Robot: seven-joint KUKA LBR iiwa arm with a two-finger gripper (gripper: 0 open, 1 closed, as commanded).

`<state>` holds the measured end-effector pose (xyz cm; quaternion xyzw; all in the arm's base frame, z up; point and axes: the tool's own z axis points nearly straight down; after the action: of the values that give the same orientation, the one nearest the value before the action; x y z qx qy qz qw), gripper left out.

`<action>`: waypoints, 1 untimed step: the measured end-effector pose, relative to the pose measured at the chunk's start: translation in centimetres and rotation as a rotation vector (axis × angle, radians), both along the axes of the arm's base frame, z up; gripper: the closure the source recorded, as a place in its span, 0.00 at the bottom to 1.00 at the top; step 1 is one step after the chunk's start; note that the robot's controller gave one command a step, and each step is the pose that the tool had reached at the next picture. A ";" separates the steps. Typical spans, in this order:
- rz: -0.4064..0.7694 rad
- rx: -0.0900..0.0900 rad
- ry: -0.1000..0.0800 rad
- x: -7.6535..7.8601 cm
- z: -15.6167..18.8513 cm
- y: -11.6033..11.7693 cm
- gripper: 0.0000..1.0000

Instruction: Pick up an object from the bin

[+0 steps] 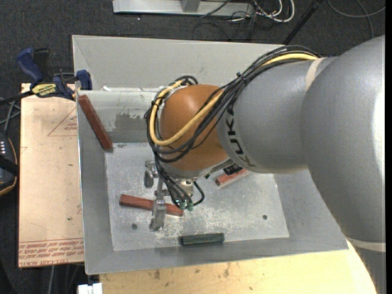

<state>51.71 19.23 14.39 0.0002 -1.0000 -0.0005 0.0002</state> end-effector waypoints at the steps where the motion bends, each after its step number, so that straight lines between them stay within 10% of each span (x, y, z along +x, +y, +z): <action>1: -0.063 0.003 -0.007 1.5 -2.3 0.3 0.00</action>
Offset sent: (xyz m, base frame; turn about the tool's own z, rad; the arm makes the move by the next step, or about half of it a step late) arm 0.0104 -0.0154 -0.0739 0.1623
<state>53.19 19.49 12.08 -0.0315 -0.9995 -0.0020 -0.0034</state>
